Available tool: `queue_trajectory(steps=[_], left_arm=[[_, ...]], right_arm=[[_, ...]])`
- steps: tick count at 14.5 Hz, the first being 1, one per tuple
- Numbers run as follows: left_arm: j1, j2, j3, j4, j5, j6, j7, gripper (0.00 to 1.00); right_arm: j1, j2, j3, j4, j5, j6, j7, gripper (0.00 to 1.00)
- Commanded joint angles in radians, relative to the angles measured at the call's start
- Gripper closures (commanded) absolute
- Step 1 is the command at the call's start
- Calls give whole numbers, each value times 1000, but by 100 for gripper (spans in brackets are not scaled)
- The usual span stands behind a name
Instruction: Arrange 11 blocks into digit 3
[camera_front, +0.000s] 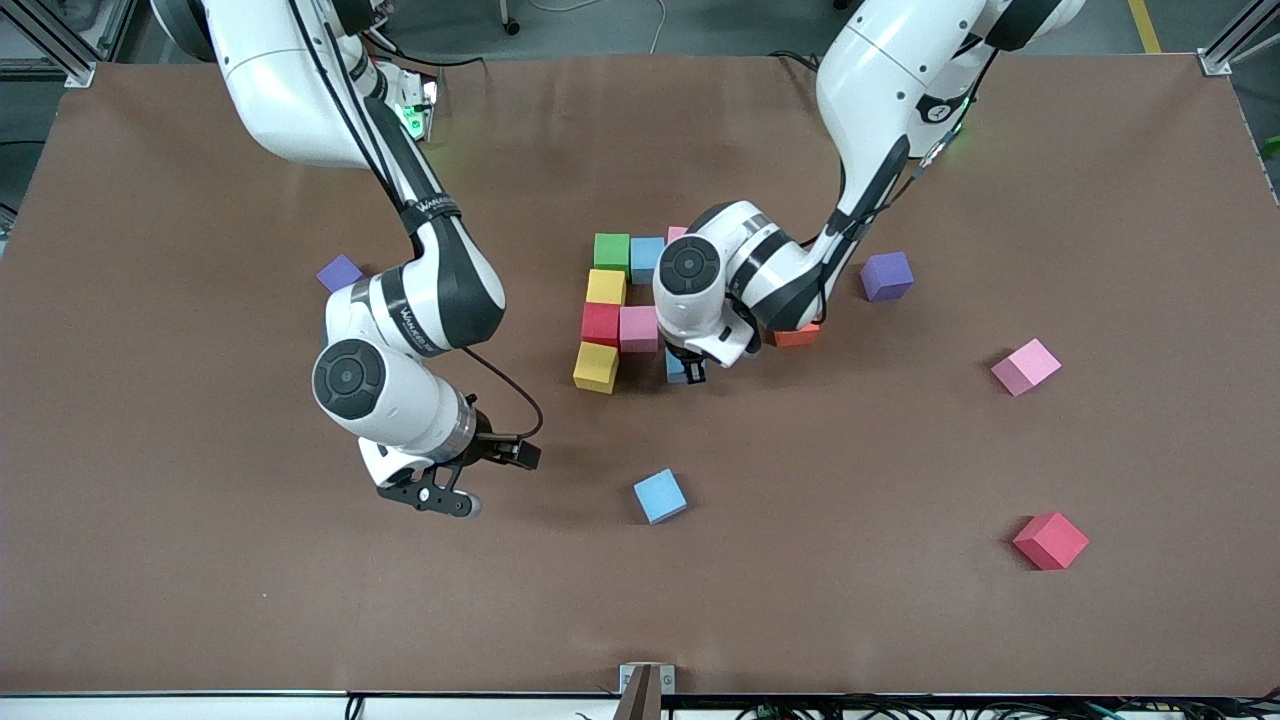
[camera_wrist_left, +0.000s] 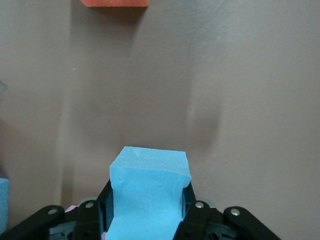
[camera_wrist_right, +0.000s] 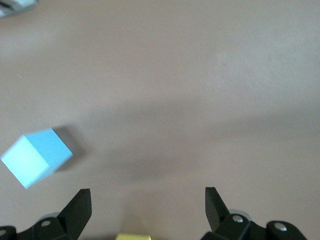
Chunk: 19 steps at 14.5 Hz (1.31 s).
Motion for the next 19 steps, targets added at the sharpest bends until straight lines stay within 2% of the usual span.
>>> queue_trajectory(steps=[1,4,7,10,15,17,19], left_arm=[[-10,-62,-2,-98,-12,-1,-9,97],[-10,-92,-17,-143,-12,-1,-3,97],[-10,-90,-39,-144,-13,4,-11,97],[-12,-88,-54,-143,-13,27,-37,97],[-6,-76,-53,-144,-6,36,-37,97],[-3,-70,-53,-143,-1,41,-35,97],[5,-72,-51,-144,0,42,-32,97]], right_arm=[[-22,58,8,44,4,67,2,0],[-32,86,14,49,13,115,87,0],[-65,100,11,58,7,115,95,0],[-134,75,11,18,1,39,57,0],[-239,-111,0,-115,-27,-236,-133,0],[-257,-219,4,-242,-87,-264,-269,0],[-262,-306,6,-391,-92,-250,-337,0]])
